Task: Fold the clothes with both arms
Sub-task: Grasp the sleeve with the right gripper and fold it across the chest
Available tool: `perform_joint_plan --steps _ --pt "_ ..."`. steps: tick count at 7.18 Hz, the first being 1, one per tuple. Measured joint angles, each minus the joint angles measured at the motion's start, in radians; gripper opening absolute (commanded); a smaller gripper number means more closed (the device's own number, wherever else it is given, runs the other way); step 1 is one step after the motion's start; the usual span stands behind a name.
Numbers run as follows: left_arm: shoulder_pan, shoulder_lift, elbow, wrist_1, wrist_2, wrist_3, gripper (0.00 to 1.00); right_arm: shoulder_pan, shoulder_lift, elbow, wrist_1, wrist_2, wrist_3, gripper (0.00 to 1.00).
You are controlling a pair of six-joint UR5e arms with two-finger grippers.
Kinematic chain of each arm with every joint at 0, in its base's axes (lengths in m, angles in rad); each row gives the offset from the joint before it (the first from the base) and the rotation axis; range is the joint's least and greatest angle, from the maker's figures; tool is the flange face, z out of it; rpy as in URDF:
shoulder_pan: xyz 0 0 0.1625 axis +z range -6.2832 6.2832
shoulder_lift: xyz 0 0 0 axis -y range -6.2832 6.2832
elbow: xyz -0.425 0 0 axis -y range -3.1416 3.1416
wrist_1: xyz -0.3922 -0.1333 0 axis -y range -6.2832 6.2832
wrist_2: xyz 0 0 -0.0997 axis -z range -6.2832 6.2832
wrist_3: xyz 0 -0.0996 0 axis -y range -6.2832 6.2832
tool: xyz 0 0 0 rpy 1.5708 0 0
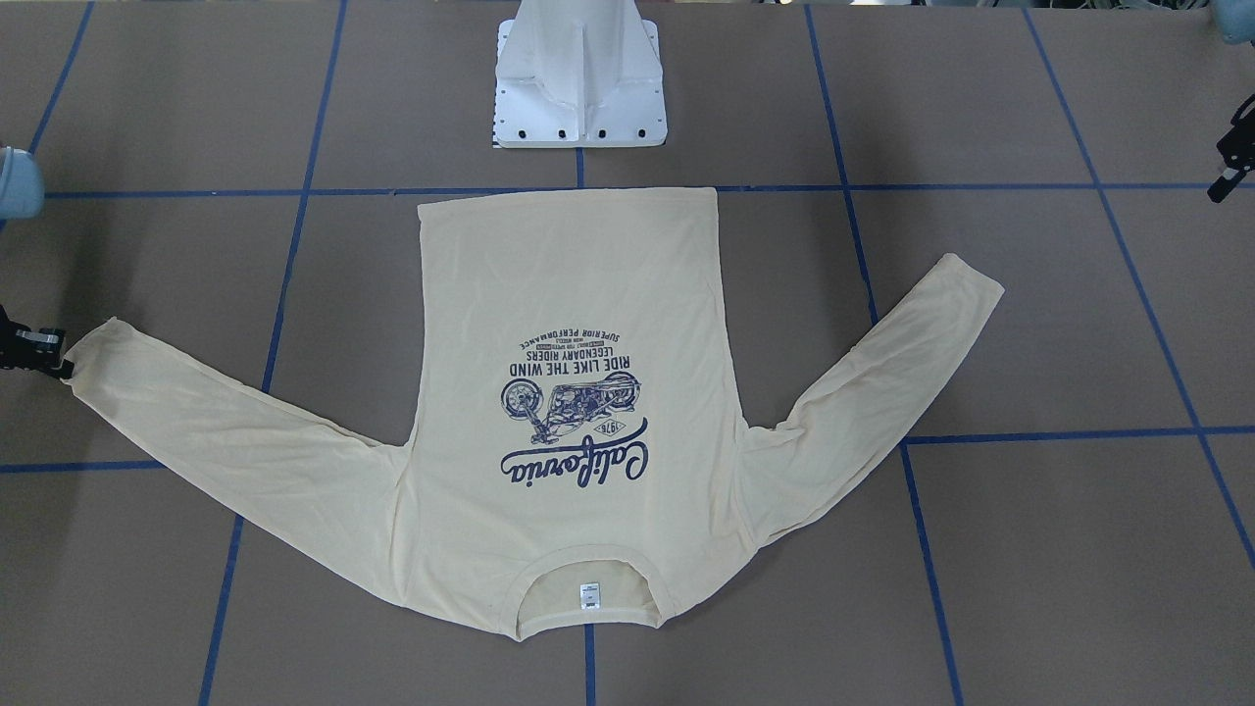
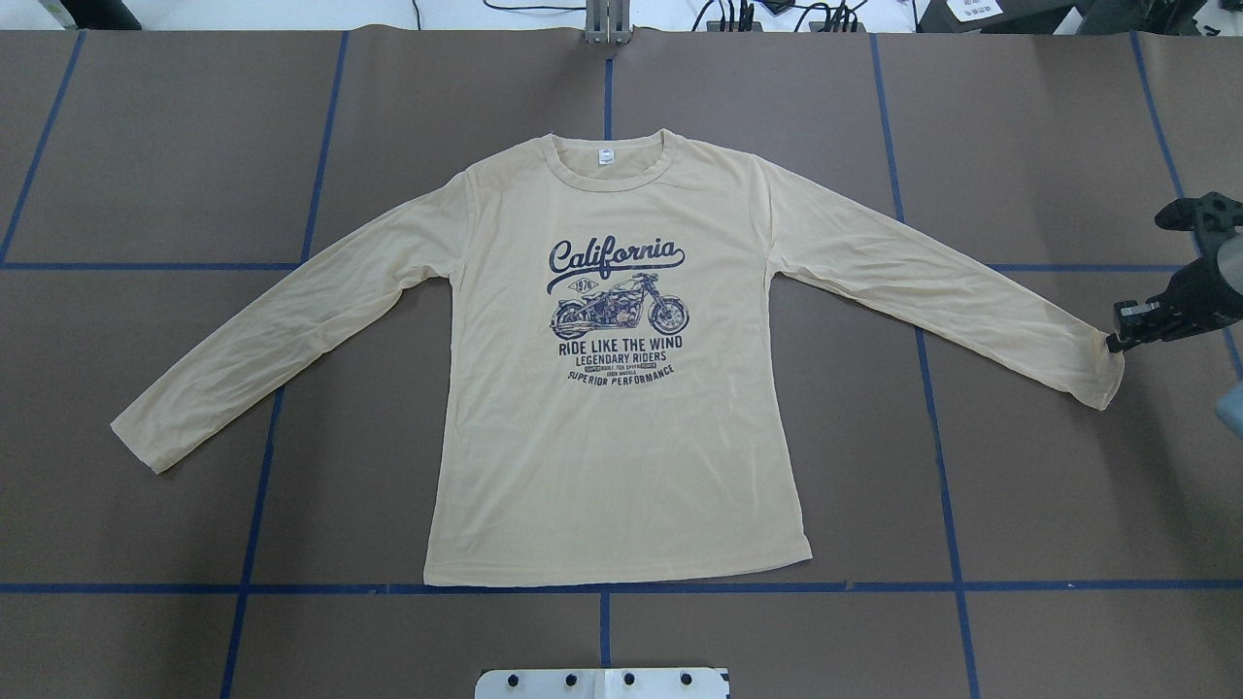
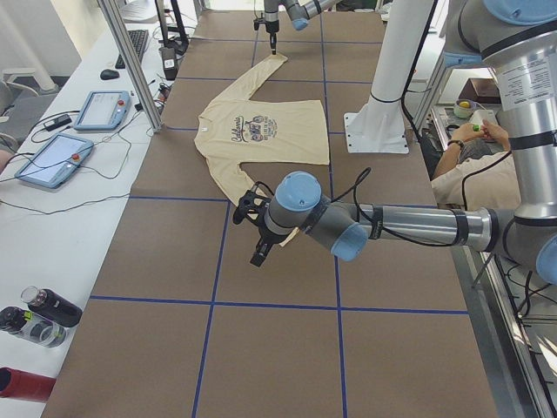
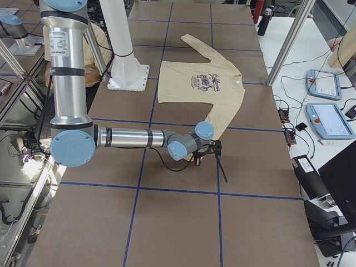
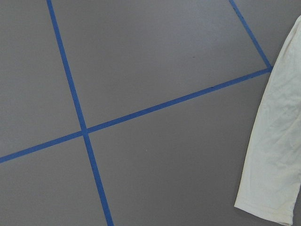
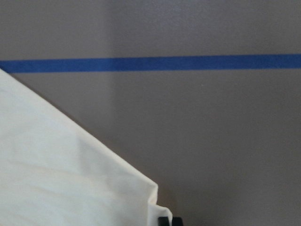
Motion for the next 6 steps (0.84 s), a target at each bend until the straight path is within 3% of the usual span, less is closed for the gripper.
perform_joint_plan --steps 3,6 --pt "0.001 0.000 -0.002 -0.040 -0.019 -0.006 1.00 -0.023 0.118 0.069 -0.009 0.017 0.222 0.00" --pt "0.001 0.000 0.005 -0.057 -0.045 -0.007 1.00 -0.153 0.420 0.058 -0.095 -0.019 0.586 0.00"
